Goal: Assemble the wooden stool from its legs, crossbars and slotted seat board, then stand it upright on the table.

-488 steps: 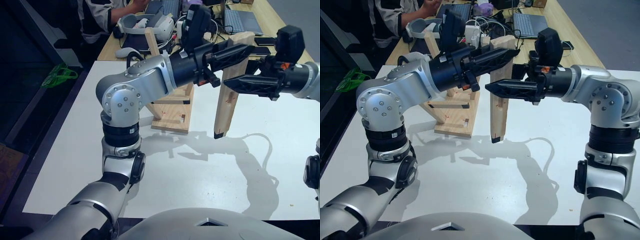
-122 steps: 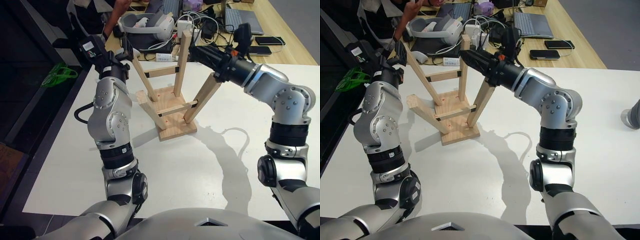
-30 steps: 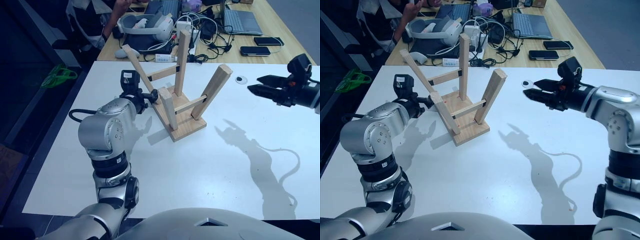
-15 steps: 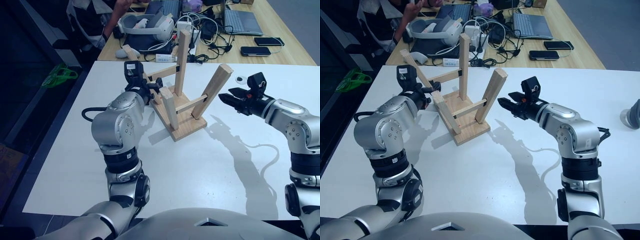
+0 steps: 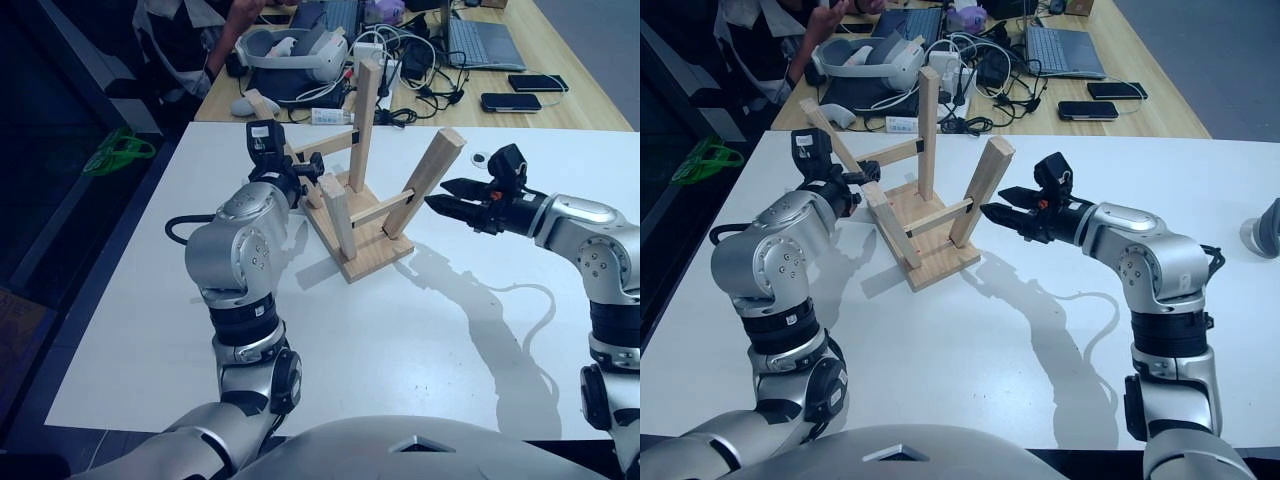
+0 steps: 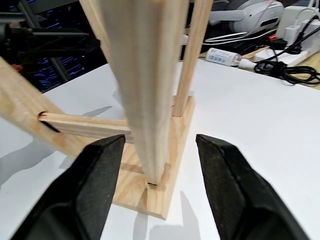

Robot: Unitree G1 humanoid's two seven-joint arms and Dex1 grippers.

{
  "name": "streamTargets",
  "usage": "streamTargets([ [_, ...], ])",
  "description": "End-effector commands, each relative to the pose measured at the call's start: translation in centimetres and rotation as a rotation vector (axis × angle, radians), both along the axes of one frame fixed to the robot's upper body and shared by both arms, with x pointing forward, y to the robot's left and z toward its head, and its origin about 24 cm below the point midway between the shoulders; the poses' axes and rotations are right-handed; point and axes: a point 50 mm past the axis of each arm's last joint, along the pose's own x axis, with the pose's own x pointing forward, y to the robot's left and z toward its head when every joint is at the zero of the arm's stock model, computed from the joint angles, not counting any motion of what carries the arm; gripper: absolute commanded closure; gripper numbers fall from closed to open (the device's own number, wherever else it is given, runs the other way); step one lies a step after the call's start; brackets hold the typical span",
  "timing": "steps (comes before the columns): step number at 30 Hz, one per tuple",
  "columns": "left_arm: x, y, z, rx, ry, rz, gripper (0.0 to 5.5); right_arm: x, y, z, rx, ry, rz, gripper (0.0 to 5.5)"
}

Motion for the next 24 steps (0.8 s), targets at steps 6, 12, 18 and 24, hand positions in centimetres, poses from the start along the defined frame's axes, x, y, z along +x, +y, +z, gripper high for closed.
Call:
streamTargets([
  [6, 0.3, -0.5, 0.3, -0.001, -0.009, -0.018, 1.45, 1.9, -0.3, -1.6, -0.021, -0.01, -0.149, 2.82],
  [12, 0.4, -0.9, 0.3, -0.005, -0.013, -0.025, 1.45, 1.4, 0.0, -1.2, -0.009, -0.006, -0.05, 2.82],
  [18, 0.5, -0.8, 0.2, -0.005, -0.015, -0.018, 1.45, 1.8, -0.1, -1.4, -0.025, 0.002, -0.036, 2.82],
  [24, 0.4, -1.0, 0.2, -0.008, -0.014, -0.016, 1.45, 4.8, 0.3, -2.8, -0.026, 0.002, -0.138, 2.82],
])
